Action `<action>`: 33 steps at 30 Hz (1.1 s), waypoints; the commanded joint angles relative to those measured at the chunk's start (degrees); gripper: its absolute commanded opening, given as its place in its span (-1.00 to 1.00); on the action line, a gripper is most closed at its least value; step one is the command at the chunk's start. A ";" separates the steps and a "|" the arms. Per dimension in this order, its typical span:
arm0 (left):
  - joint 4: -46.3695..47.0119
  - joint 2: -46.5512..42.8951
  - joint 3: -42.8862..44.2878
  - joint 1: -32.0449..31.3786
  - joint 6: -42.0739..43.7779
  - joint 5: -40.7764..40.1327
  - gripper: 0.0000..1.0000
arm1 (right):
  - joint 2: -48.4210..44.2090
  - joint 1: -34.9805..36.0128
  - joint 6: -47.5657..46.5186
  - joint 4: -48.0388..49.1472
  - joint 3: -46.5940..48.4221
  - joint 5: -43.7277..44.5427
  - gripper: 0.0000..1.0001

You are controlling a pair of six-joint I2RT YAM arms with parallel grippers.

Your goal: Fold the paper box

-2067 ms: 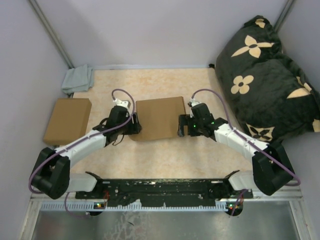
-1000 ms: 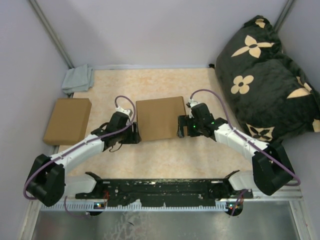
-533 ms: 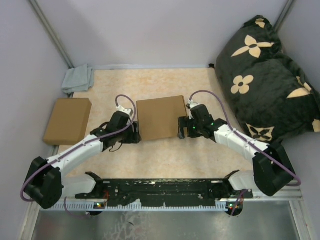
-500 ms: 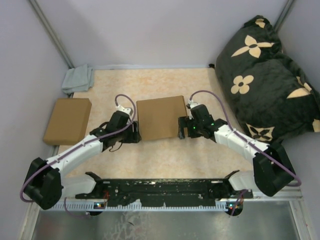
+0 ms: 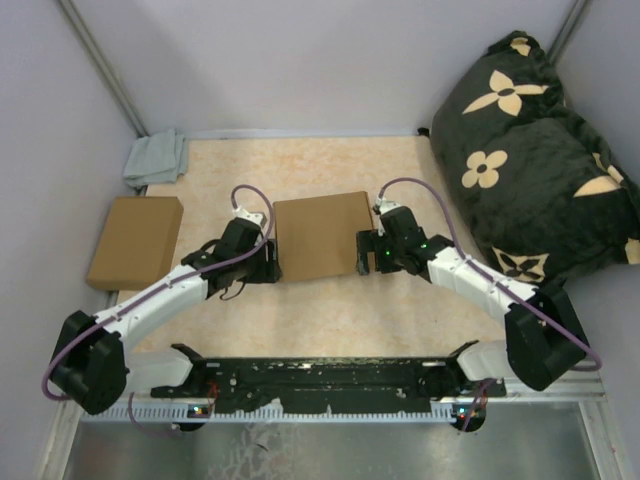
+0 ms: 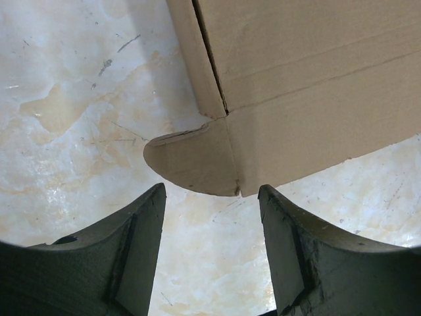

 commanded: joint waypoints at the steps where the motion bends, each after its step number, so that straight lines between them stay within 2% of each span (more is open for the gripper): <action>1: 2.02 2.42 0.95 -0.43 1.42 0.04 0.31 | 1.59 0.47 -1.06 1.07 3.79 2.12 0.82; 7: 5.49 3.84 0.64 -0.48 2.55 1.80 0.31 | 2.16 0.44 -1.49 1.20 4.48 3.43 0.82; 24: 13.16 5.39 -1.55 -0.54 3.61 8.67 0.31 | 5.31 0.51 -2.50 3.11 5.47 -0.95 0.76; 30: 11.17 5.03 -2.26 -0.50 4.14 5.35 0.30 | 4.93 0.54 -2.47 2.88 5.45 0.61 0.75; 33: 11.94 4.59 -2.85 -0.52 3.89 6.56 0.30 | 5.57 0.48 -2.39 3.18 5.83 -0.73 0.75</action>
